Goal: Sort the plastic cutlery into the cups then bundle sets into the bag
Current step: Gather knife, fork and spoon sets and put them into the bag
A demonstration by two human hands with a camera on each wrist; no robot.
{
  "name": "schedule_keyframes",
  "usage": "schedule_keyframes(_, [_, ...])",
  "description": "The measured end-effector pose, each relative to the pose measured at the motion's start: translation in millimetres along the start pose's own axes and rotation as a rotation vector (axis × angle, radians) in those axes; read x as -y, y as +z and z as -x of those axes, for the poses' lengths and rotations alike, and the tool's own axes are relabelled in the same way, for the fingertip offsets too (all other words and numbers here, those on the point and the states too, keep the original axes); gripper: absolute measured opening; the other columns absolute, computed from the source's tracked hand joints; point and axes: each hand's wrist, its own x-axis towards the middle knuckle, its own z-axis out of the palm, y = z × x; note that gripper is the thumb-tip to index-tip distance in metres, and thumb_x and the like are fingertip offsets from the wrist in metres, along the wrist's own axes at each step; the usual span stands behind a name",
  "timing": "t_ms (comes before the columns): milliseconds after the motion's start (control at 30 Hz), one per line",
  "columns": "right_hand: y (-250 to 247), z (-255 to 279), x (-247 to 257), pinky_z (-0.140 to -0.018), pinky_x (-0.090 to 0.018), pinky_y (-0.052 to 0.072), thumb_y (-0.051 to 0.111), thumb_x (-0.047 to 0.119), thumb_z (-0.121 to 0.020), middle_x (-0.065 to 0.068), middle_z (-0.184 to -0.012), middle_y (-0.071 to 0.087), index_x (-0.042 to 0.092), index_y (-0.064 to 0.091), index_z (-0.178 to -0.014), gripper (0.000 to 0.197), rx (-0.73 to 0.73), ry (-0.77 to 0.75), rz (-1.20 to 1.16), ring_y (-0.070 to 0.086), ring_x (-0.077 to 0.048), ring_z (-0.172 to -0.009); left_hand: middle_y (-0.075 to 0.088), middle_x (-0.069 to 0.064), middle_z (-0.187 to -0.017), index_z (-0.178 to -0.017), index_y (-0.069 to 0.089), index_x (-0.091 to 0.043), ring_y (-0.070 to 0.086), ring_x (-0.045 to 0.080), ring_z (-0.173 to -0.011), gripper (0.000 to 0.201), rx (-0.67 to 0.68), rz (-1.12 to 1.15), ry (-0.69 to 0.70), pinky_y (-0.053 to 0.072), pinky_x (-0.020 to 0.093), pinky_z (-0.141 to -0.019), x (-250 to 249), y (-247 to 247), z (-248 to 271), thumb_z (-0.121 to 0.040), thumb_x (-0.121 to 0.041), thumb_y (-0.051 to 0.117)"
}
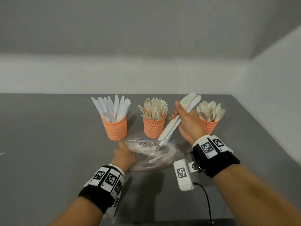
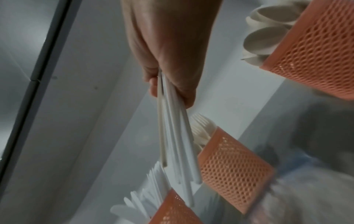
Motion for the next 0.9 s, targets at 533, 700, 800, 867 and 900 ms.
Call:
schedule_keyframes(533, [49.6, 11.2, -7.3, -0.043, -0.031, 0.05, 0.059, 0.044, -0.086, -0.008, -0.084, 0.064, 0.013, 0.049, -0.114, 0.043, 0.279, 0.232, 0.455, 0.06, -0.027, -0.054, 0.055, -0.001, -0.064, -0.094, 0.053, -0.009, 0.049, 0.008, -0.049, 0.005, 0.445, 0.731, 0.555, 0.046, 0.021, -0.051, -62.0, -26.7, 32.6, -0.094, -0.007, 0.048])
schedule_keyframes(700, [43.8, 15.5, -8.1, -0.053, -0.027, 0.051, 0.056, 0.038, -0.089, -0.004, -0.069, 0.06, 0.009, 0.056, -0.098, 0.03, 0.356, 0.172, 0.455, 0.056, -0.019, -0.047, 0.044, -0.003, -0.055, -0.095, 0.054, -0.009, 0.036, 0.008, -0.043, 0.018, 0.403, 0.882, 0.448, 0.035, 0.019, -0.042, -58.9, -26.7, 28.8, -0.097, -0.022, 0.043])
schedule_keyframes(800, [45.8, 15.6, -14.0, -0.056, -0.026, 0.045, 0.053, 0.033, -0.093, -0.001, -0.066, 0.056, 0.016, 0.055, -0.082, 0.02, 0.301, 0.142, 0.44, 0.054, -0.015, -0.05, 0.044, 0.0, -0.058, -0.101, 0.053, -0.01, 0.035, 0.008, -0.042, 0.022, 0.382, 0.937, 0.424, 0.034, 0.019, -0.041, -59.5, -27.3, 24.7, -0.098, -0.028, 0.041])
schedule_keyframes(867, [45.8, 12.3, -17.4, -0.061, -0.033, 0.044, 0.052, 0.032, -0.093, -0.004, -0.069, 0.056, 0.017, 0.062, -0.083, 0.021, 0.233, 0.12, 0.423, 0.054, -0.018, -0.057, 0.045, 0.001, -0.061, -0.096, 0.051, -0.01, 0.036, 0.008, -0.04, 0.022, 0.411, 0.966, 0.413, 0.034, 0.02, -0.04, -59.2, -29.7, 23.3, -0.098, -0.03, 0.041])
schedule_keyframes(900, [45.8, 10.3, -18.0, -0.063, -0.035, 0.045, 0.053, 0.03, -0.093, -0.005, -0.072, 0.056, 0.016, 0.064, -0.085, 0.019, 0.206, 0.108, 0.422, 0.054, -0.02, -0.06, 0.046, 0.002, -0.062, -0.096, 0.049, -0.009, 0.036, 0.008, -0.039, 0.021, 0.423, 0.976, 0.409, 0.034, 0.02, -0.039, -59.3, -31.6, 23.2, -0.098, -0.029, 0.041])
